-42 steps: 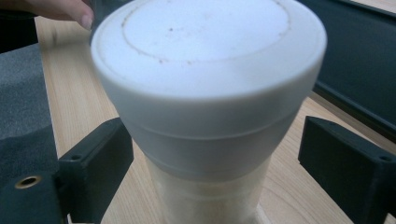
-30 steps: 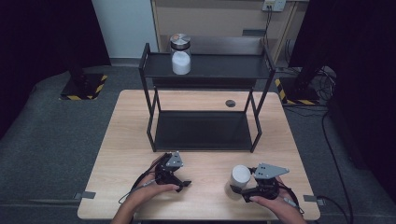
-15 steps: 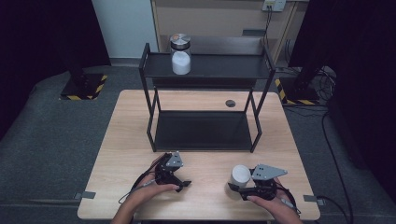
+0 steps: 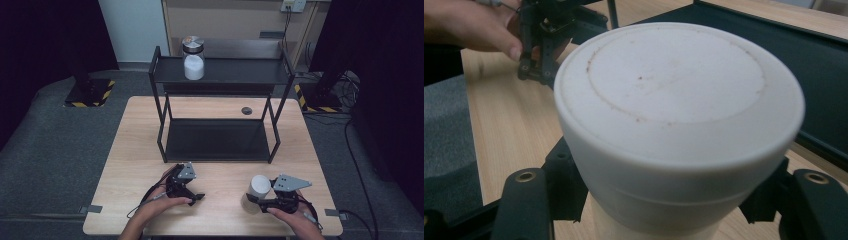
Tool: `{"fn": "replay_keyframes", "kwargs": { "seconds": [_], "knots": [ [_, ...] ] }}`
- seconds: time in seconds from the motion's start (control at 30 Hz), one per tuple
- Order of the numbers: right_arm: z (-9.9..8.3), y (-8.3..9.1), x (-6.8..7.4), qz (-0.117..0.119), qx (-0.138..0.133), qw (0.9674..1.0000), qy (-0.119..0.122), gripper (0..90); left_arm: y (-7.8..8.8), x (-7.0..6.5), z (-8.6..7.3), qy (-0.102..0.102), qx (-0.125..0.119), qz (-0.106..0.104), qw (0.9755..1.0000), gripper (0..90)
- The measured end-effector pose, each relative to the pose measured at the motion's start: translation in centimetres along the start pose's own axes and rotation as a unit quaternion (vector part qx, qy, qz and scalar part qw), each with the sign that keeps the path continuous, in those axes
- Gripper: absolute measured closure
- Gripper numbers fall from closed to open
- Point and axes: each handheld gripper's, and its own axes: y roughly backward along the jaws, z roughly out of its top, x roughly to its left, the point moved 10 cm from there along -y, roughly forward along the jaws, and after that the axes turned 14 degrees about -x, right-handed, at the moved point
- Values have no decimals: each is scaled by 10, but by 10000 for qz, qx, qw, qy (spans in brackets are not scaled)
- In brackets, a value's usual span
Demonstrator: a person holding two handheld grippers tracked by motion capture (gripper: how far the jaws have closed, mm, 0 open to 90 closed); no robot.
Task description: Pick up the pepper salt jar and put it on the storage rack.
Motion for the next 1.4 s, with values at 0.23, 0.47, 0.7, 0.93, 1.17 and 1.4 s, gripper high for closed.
{"fn": "replay_keyframes", "kwargs": {
  "seconds": [0.23,0.47,0.7,0.93,1.17,1.4],
  "knots": [
    [6,9,-5,-113,-100,9999,-30,363,0,0,0,1,0,0,10000,0],
    [19,16,-11,-184,-220,9996,-74,363,0,0,0,2,0,0,10000,0],
    [42,24,-20,-221,-395,9989,-107,363,0,0,0,1,-1,2,10000,0],
    [72,25,-27,-238,-502,9984,-47,363,0,0,0,0,1,5,10000,0],
    [101,19,-31,-117,-555,9984,69,363,0,0,0,1,3,7,10000,0],
    [122,13,-33,-59,-560,9983,139,364,0,0,0,2,3,7,10000,0]
  ]
}}
